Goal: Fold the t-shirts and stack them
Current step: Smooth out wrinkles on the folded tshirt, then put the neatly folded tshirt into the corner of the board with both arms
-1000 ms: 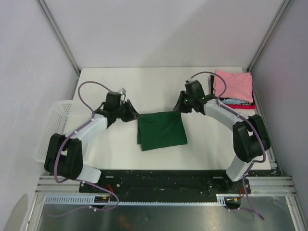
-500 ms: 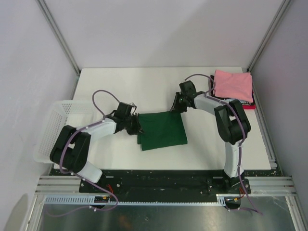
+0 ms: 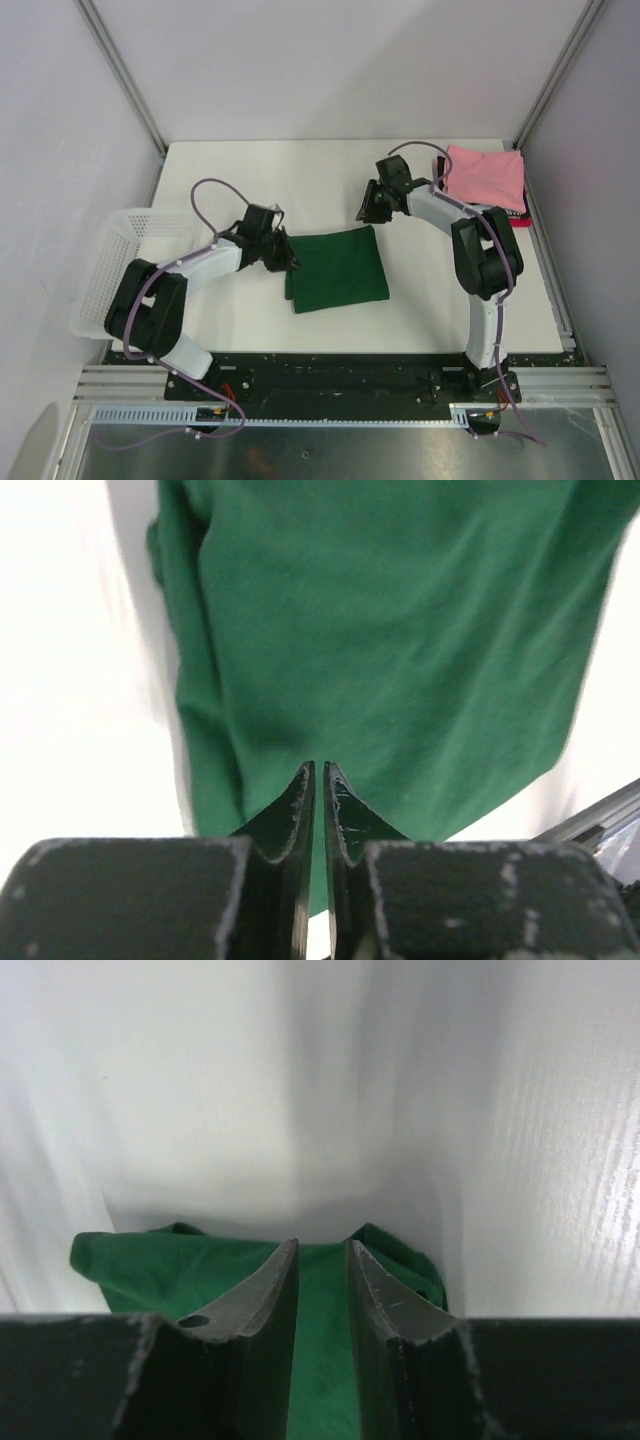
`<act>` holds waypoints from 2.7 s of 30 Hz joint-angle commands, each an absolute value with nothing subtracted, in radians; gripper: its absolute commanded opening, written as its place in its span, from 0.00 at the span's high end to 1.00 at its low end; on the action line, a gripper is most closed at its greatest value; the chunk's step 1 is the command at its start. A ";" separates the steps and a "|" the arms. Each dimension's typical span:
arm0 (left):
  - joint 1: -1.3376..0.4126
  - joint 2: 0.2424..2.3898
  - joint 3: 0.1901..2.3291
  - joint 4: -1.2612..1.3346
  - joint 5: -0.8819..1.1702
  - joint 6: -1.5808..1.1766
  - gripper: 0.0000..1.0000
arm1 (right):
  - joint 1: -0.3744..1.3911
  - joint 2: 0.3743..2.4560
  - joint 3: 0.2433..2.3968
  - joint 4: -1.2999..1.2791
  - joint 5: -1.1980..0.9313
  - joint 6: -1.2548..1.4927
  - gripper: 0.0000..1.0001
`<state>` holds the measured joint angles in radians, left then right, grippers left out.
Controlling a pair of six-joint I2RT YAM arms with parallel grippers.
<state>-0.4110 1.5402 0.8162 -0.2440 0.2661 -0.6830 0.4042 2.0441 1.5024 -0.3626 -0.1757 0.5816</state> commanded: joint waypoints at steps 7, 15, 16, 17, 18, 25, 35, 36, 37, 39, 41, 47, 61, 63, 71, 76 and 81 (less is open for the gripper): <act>-0.336 1.710 1.074 -0.224 0.301 -0.678 0.92 | 0.435 1.893 1.473 -0.393 -0.145 0.568 0.70; -0.269 1.887 1.167 -0.218 0.301 -0.670 0.97 | 0.426 1.978 1.440 -0.388 -0.165 0.573 0.71; -0.260 1.897 1.165 -0.219 0.295 -0.669 0.97 | 0.416 1.990 1.433 -0.387 -0.166 0.577 0.71; -0.249 1.905 1.161 -0.220 0.289 -0.668 0.98 | 0.406 2.002 1.427 -0.388 -0.167 0.580 0.71; -0.239 1.912 1.159 -0.220 0.287 -0.668 0.98 | 0.396 2.014 1.421 -0.392 -0.168 0.583 0.71; -0.207 1.897 1.168 -0.218 0.341 -0.660 0.93 | 0.380 2.021 1.402 -0.416 -0.157 0.586 0.71; -0.224 1.365 0.789 -0.282 0.207 -0.673 0.39 | 0.383 1.864 1.402 -0.462 -0.131 0.577 0.68; -0.233 1.319 0.740 -0.285 0.206 -0.677 0.38 | 0.383 1.845 1.402 -0.470 -0.124 0.575 0.68; -0.247 1.281 0.696 -0.288 0.210 -0.681 0.38 | 0.384 1.827 1.403 -0.479 -0.118 0.574 0.67; -0.298 1.223 0.632 -0.291 0.209 -0.694 0.37 | 0.384 1.789 1.402 -0.496 -0.103 0.570 0.67; -0.367 1.198 0.588 -0.291 0.203 -0.719 0.36 | 0.383 1.756 1.402 -0.511 -0.089 0.566 0.66; -0.486 1.219 0.556 -0.272 0.176 -0.783 0.35 | 0.377 1.668 1.401 -0.549 -0.074 0.557 0.65; -0.511 1.458 0.661 -0.205 0.197 -0.772 0.54 | 0.346 1.620 1.384 -0.559 -0.083 0.555 0.64; -0.511 1.473 0.664 -0.199 0.197 -0.779 0.65 | 0.339 1.621 1.384 -0.548 -0.083 0.553 0.64; -0.411 1.369 0.599 -0.253 0.100 -0.836 1.00 | 0.262 1.657 1.404 -0.519 -0.047 0.540 0.63; -0.271 1.231 0.574 -0.371 0.041 -0.750 1.00 | 0.209 1.700 1.411 -0.517 0.080 0.515 0.63; -0.178 1.180 0.567 -0.435 0.059 -0.670 1.00 | 0.146 1.769 1.426 -0.514 0.195 0.498 0.63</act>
